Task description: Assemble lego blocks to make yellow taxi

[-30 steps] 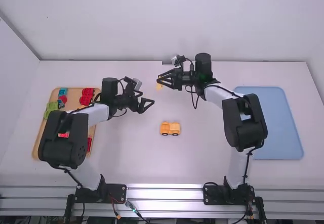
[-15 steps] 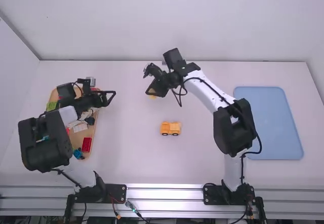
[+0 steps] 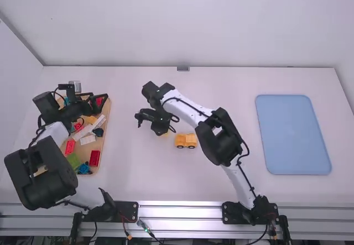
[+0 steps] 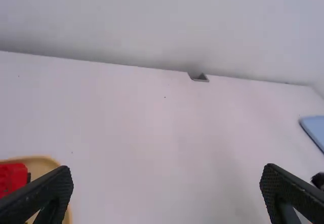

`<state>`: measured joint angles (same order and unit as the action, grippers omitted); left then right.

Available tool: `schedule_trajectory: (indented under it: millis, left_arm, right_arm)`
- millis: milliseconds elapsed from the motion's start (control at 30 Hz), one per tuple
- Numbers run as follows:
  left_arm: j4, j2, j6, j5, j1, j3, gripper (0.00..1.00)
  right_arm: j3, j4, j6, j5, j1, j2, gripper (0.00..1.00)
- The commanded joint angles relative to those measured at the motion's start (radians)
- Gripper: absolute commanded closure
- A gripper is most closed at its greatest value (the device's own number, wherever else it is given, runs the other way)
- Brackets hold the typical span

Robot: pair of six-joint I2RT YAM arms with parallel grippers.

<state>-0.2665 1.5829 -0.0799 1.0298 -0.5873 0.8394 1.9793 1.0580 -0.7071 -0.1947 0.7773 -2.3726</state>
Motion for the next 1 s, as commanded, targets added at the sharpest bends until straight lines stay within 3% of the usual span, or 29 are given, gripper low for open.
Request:
schedule_trajectory:
  millis: [0, 100, 900, 967]
  left_arm:
    - [0.000, -0.028, -0.022, 0.025, -0.004, -0.014, 0.01]
    - [0.002, -0.029, -0.022, 0.025, 0.000, -0.016, 0.01]
    - [0.016, -0.029, -0.015, -0.028, -0.005, -0.016, 0.01]
    - [0.016, -0.029, -0.014, -0.028, -0.001, -0.016, 0.01]
  right_arm:
    - [0.091, 0.035, -0.071, 0.115, -0.004, -0.080, 0.89]
    - [0.135, 0.076, -0.071, 0.139, 0.015, -0.142, 0.89]
    - [0.134, 0.078, -0.056, 0.081, 0.080, -0.141, 0.89]
    - [0.134, 0.079, -0.056, 0.085, 0.082, -0.141, 0.82]
